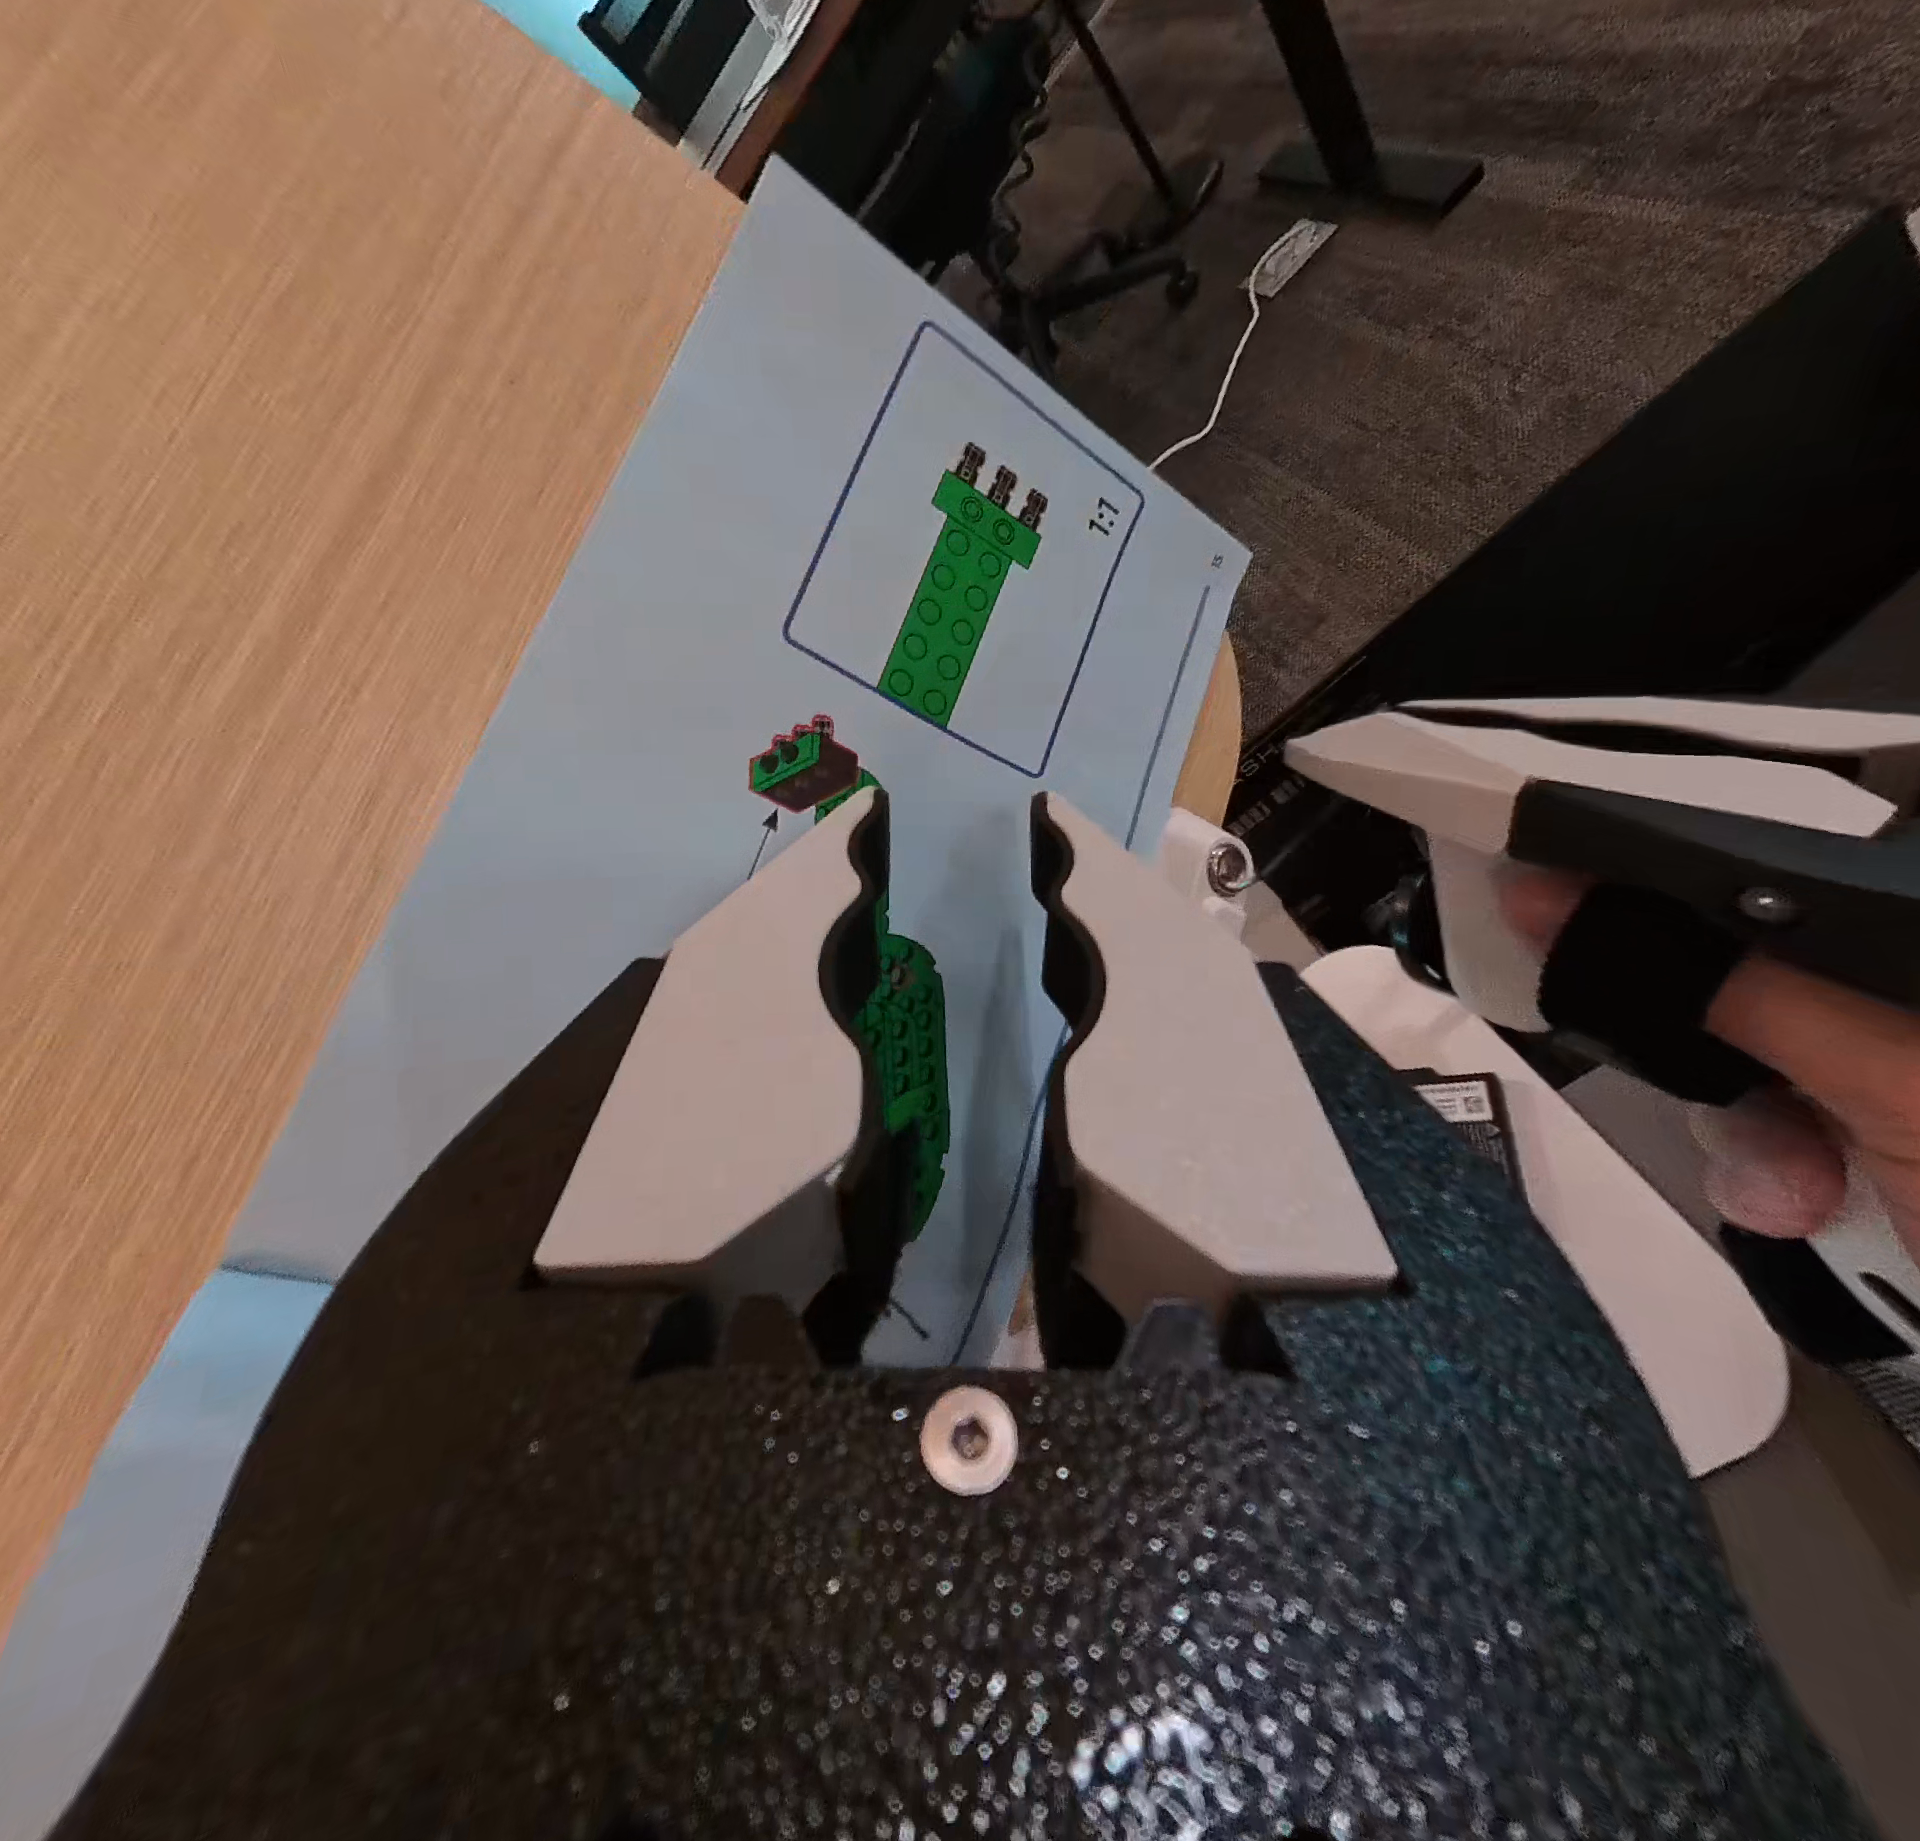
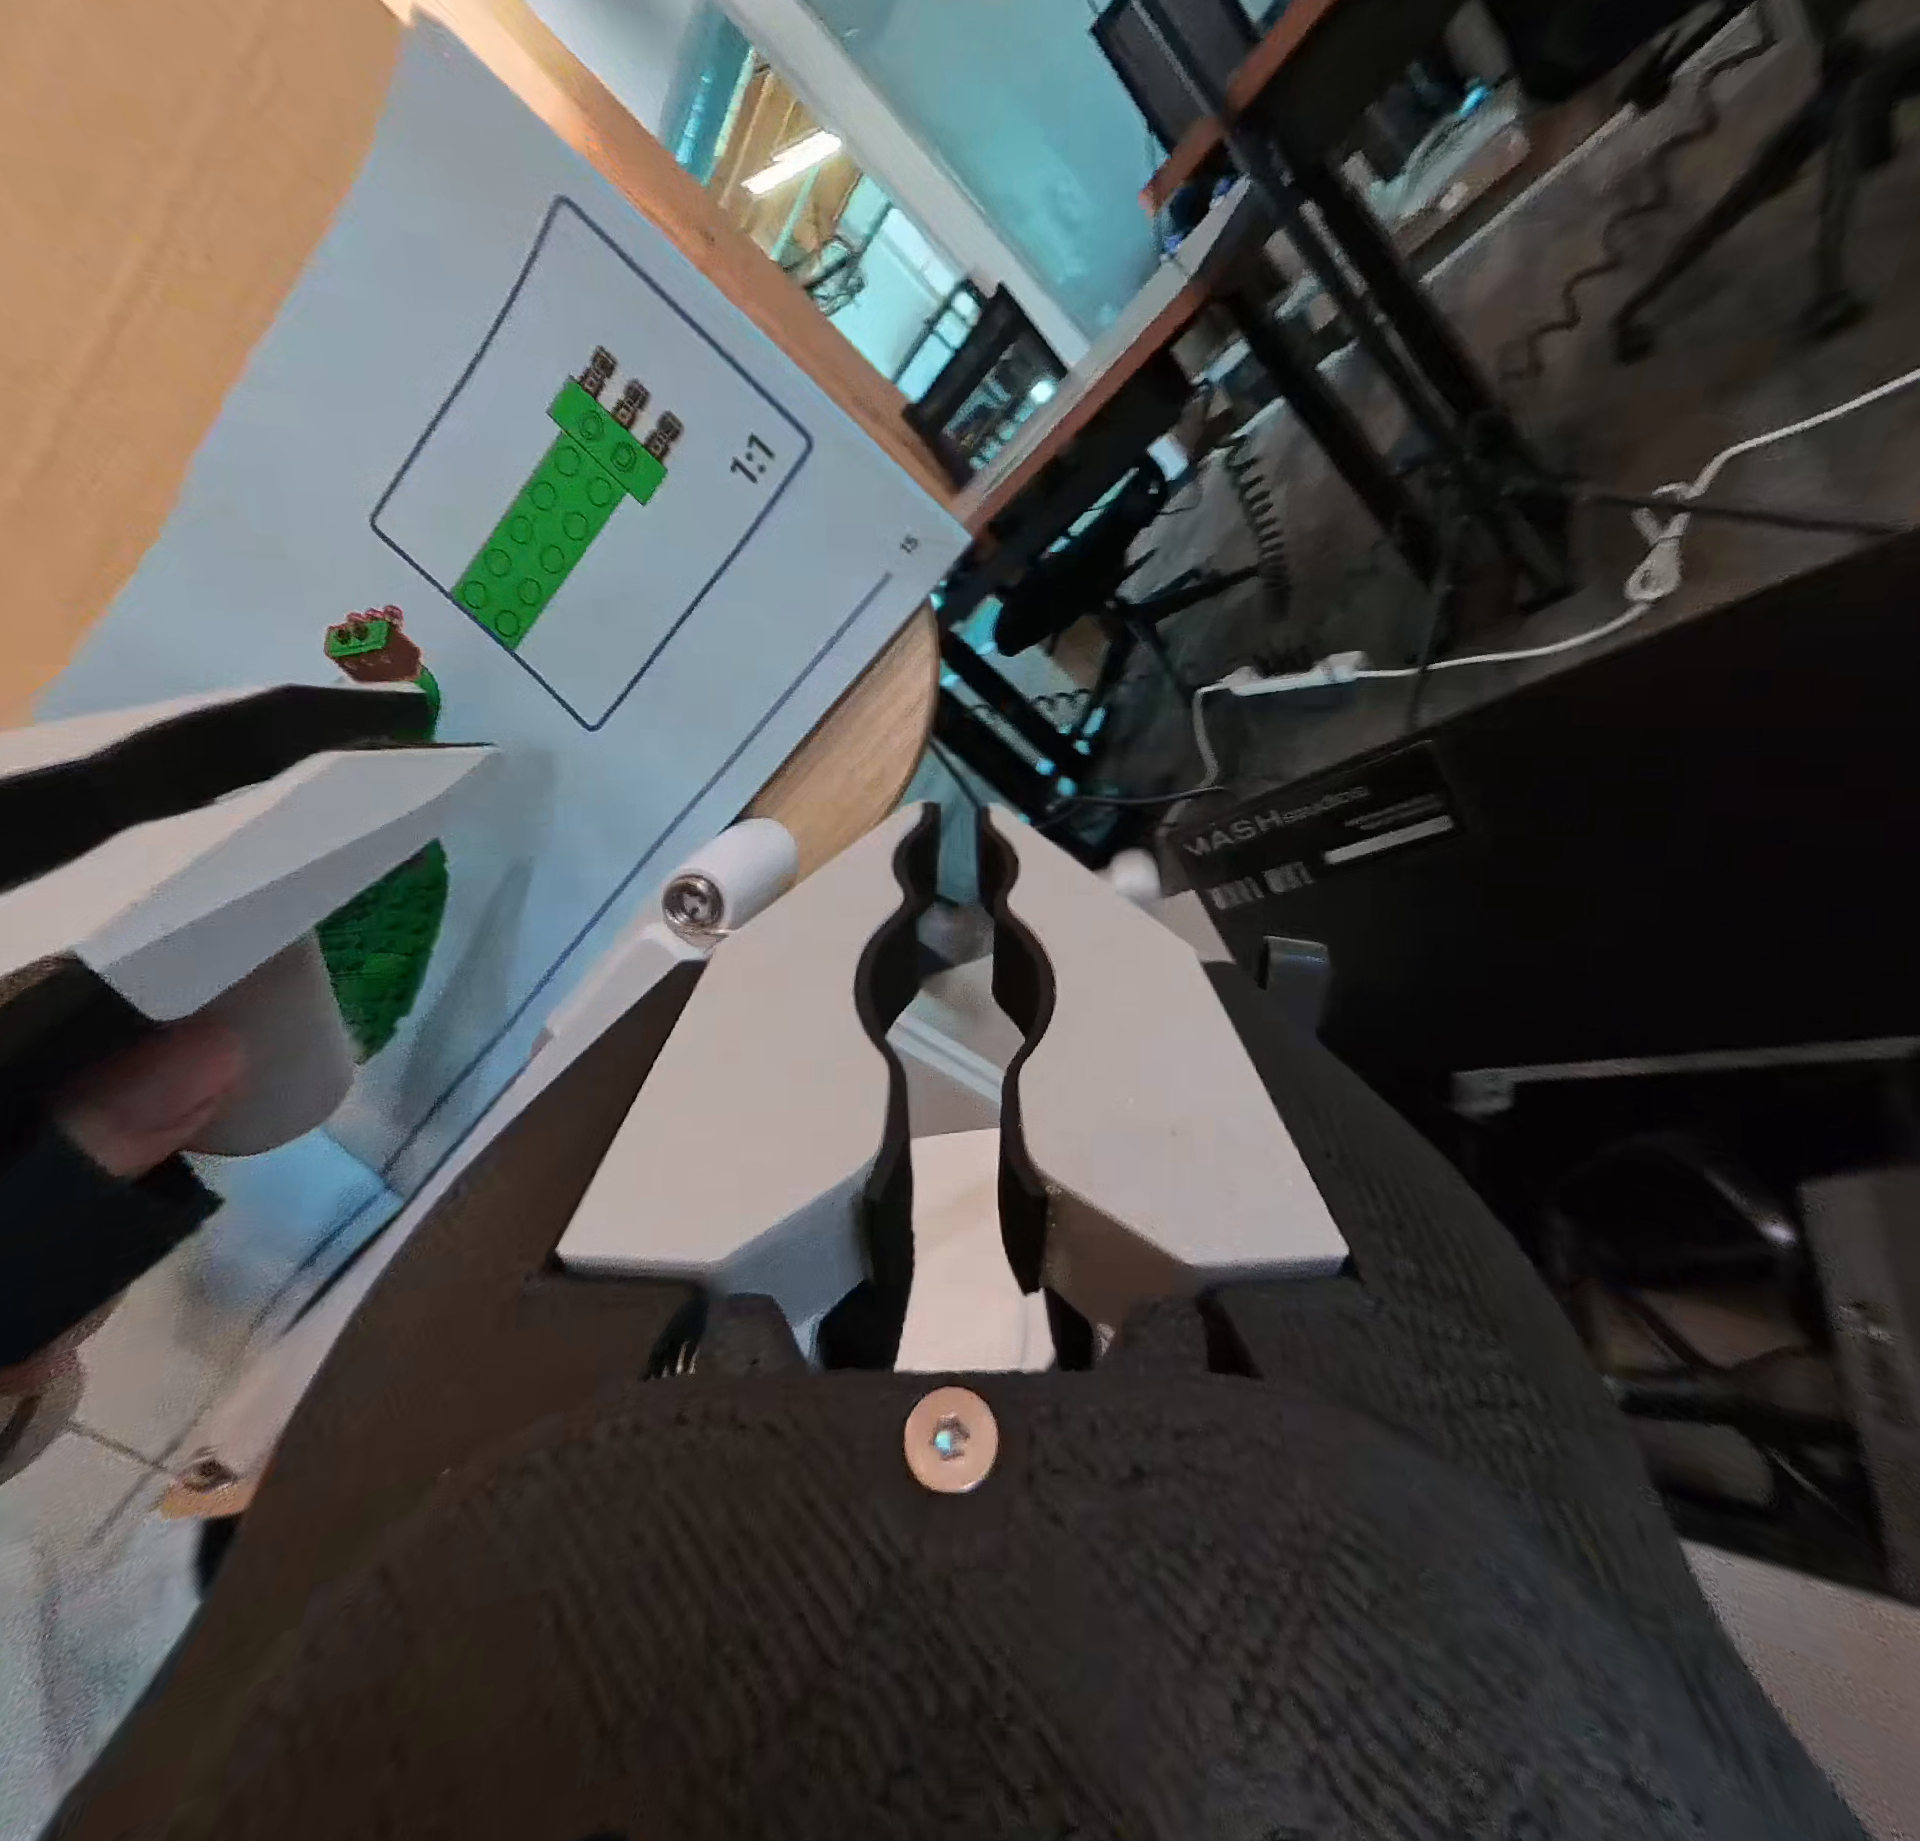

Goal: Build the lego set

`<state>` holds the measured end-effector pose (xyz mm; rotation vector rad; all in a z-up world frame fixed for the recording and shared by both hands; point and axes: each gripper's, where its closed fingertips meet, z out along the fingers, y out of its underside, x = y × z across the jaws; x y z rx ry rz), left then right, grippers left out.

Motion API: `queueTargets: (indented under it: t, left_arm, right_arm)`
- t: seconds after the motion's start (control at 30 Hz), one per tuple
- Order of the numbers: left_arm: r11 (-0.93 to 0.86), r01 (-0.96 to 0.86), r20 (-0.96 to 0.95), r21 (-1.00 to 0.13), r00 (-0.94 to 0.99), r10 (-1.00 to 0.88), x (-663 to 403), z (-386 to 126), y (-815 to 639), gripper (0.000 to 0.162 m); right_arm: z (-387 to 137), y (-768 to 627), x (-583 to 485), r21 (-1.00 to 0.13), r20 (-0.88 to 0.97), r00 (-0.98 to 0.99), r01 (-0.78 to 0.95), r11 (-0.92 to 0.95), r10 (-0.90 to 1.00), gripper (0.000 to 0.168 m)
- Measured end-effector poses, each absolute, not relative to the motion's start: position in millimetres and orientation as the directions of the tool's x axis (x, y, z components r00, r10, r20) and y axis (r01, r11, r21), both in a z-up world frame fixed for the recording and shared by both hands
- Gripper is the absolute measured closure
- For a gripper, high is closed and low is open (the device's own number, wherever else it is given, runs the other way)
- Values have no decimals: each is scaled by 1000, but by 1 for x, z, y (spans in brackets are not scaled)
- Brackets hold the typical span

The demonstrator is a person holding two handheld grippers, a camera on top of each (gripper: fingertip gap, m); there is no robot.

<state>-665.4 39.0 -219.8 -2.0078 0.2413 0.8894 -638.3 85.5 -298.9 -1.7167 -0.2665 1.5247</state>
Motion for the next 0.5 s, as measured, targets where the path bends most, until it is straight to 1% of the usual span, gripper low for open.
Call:
queueTargets:
  t: [0.1,0.17,0.2,0.23,0.3,0.37,0.43,0.47,0.5]
  left_arm:
    - [-594,-501,-699,-629,700,150,-666,-220,39,139]
    - [-590,-502,-691,-632,709,137,-665,-221,42,141]
    - [-587,-501,-683,-636,719,127,-664,-222,43,141]
    - [-585,-497,-679,-641,723,129,-664,-221,44,141]
    - [-572,-505,-681,-646,721,132,-661,-215,45,145]
    - [-553,-521,-682,-650,721,122,-656,-210,46,152]
    - [-547,-540,-688,-640,719,96,-652,-208,49,159]
    - [-549,-546,-689,-633,721,78,-650,-209,51,162]
    - [-549,-552,-682,-628,729,47,-647,-212,55,162]
  right_arm:
    - [-295,84,-643,-604,-787,136,-369,-707,602,152]
    - [-288,80,-647,-531,-830,49,-379,-758,556,146]
    - [-294,80,-649,-494,-859,64,-362,-790,508,140]
    - [-298,80,-648,-454,-884,70,-361,-815,462,139]
    - [-299,79,-636,-355,-926,36,-415,-838,375,134]
    - [-302,75,-620,-253,-956,-12,-474,-843,293,131]
    - [-307,60,-614,-113,-977,-111,-465,-878,184,130]
    - [-308,49,-617,-16,-979,-176,-427,-904,100,130]
    - [-310,39,-621,118,-966,-257,-374,-920,-20,131]
